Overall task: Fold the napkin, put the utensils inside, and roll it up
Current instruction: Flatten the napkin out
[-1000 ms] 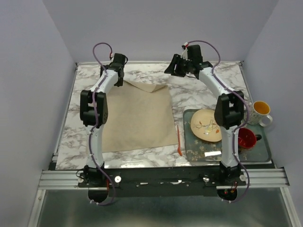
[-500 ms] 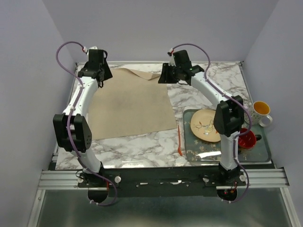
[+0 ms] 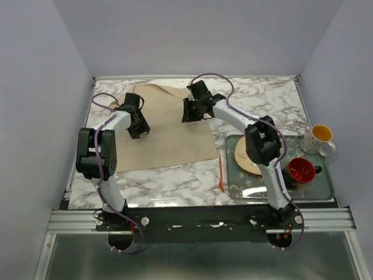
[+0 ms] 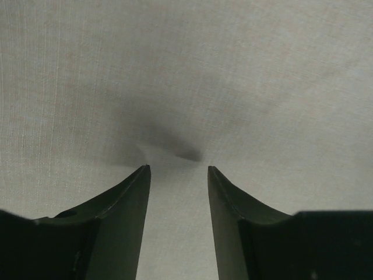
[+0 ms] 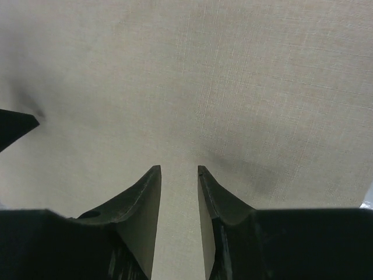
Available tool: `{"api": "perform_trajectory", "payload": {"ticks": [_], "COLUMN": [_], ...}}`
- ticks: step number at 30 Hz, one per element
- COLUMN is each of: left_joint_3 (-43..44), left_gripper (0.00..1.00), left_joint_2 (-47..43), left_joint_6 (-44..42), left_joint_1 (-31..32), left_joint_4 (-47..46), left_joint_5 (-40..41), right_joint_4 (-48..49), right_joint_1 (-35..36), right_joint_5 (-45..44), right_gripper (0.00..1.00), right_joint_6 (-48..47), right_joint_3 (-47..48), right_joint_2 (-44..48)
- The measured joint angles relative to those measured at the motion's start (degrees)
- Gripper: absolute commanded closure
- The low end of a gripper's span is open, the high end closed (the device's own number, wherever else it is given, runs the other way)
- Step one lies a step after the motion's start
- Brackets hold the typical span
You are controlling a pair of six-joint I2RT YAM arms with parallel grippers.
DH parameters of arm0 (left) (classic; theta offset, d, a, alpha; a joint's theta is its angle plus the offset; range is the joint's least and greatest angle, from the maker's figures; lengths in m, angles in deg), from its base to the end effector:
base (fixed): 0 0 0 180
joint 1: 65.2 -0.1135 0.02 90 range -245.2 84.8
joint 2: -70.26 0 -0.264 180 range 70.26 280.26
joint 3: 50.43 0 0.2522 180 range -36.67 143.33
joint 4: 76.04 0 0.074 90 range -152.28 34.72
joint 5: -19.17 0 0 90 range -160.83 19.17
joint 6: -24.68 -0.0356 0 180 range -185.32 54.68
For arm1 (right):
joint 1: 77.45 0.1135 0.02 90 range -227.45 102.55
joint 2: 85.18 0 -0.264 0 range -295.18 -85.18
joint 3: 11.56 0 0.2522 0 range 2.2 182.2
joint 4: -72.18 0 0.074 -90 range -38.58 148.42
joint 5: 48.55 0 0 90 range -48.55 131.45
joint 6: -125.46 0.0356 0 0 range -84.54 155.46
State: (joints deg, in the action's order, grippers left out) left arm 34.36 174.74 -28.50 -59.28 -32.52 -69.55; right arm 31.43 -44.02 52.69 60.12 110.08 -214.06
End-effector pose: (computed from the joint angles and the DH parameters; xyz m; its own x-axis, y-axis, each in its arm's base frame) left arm 0.3710 -0.0377 0.1863 -0.7666 -0.5229 -0.3728 -0.4576 0.8521 -0.2542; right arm 0.4208 0.2861 0.2063 -0.8344 -0.0605 -0.5478 -0.3313 0.8494 0.4109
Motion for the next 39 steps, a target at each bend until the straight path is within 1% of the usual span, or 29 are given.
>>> {"api": "perform_trajectory", "payload": {"ticks": [1,3,4,5,8,9,11,14,17,18,20,21,22,23,25,26,27,28,29,31,33,34,35,37,39], "left_joint_3": [-1.1,-2.8,-3.9,-4.4,-7.8,-8.9,-12.4,-17.9,-23.1,-24.7,-28.3,-30.4,-31.6,-32.3,-31.5,-30.4,-28.2,-26.3,-23.5,-17.4,-12.3,-9.5,-7.7,-5.1,-2.6], "left_gripper": [0.35,0.28,0.27,0.27,0.22,0.17,0.17,0.16,0.16,0.14,0.13,0.13,0.13,0.13,0.14,0.14,0.15,0.18,0.18,0.19,0.25,0.28,0.28,0.28,0.28], "left_joint_2": [0.0,-0.2,-0.7,-1.4,-4.2,-5.1,-8.5,-14.6,-19.7,-21.4,-26.0,-30.1,-33.5,-37.3,-42.3,-43.5,-43.7,-43.1,-41.4,-36.4,-31.3,-27.7,-26.6,-21.1,-16.2], "left_joint_6": [0.8,2.1,3.0,3.7,6.2,7.3,9.4,13.0,16.0,16.8,18.5,19.2,19.6,19.8,19.8,19.4,18.6,18.2,17.1,15.2,13.5,12.4,11.7,10.7,10.1], "left_joint_1": [0.0,0.0,-0.1,-0.1,-0.3,-0.5,-1.0,-1.8,-2.5,-2.7,-3.1,-3.3,-3.3,-3.3,-3.3,-3.3,-3.3,-3.3,-3.3,-3.3,-3.3,-3.3,-3.3,-3.1,-2.7], "left_joint_4": [-0.1,0.1,0.1,0.2,0.8,1.3,1.7,3.3,4.0,4.3,4.9,6.2,6.8,7.6,8.3,8.2,7.9,7.5,6.3,4.8,1.8,-0.1,-1.3,-2.3,-4.0], "left_joint_5": [0.7,1.7,2.3,2.6,3.2,3.1,3.1,2.8,1.7,1.2,0.1,-0.3,-0.5,-0.7,-0.8,-0.9,-0.8,-0.9,-0.9,-1.0,-1.4,-2.1,-2.4,-3.3,-4.7], "right_joint_4": [-1.7,-4.7,-5.8,-6.6,-7.7,-7.5,-7.2,-6.1,-4.4,-3.1,-0.9,-0.6,-0.6,-0.6,-1.5,-1.5,-1.8,-2.2,-2.5,-2.1,-0.9,-0.1,0.5,1.2,1.2], "right_joint_1": [0.9,2.6,3.0,3.4,4.5,4.6,4.5,4.8,5.9,6.6,9.6,11.0,12.9,14.6,17.1,17.4,17.2,16.6,15.0,11.0,7.6,4.9,2.8,-0.8,-3.0], "right_joint_5": [-1.4,-3.8,-4.7,-5.2,-6.1,-5.9,-6.0,-6.0,-6.1,-6.0,-5.7,-5.4,-5.0,-4.3,-3.5,-3.7,-4.1,-4.6,-5.0,-6.1,-7.0,-7.5,-7.8,-8.7,-8.9], "right_gripper": [0.54,0.51,0.49,0.46,0.43,0.41,0.41,0.41,0.41,0.41,0.34,0.34,0.27,0.24,0.19,0.19,0.18,0.18,0.18,0.18,0.18,0.22,0.24,0.27,0.28], "right_joint_6": [-0.7,-1.9,-2.4,-2.7,-4.0,-4.2,-4.8,-5.5,-5.4,-5.3,-4.6,-4.4,-3.8,-3.2,-2.6,-2.7,-2.7,-2.9,-3.3,-3.6,-3.8,-3.8,-3.8,-3.8,-3.8], "right_joint_3": [1.5,3.0,2.8,2.3,-1.7,-2.9,-4.7,-10.3,-17.5,-20.7,-29.3,-31.8,-34.4,-36.7,-37.7,-37.4,-36.6,-35.5,-32.9,-27.6,-24.2,-22.5,-21.7,-21.0,-21.2], "right_joint_2": [-1.1,-2.6,-2.7,-2.7,-2.0,-1.6,-0.5,3.0,7.3,9.3,15.0,16.9,19.0,20.8,22.0,22.3,22.4,22.5,22.5,22.4,22.4,22.3,22.1,21.2,20.0]}}
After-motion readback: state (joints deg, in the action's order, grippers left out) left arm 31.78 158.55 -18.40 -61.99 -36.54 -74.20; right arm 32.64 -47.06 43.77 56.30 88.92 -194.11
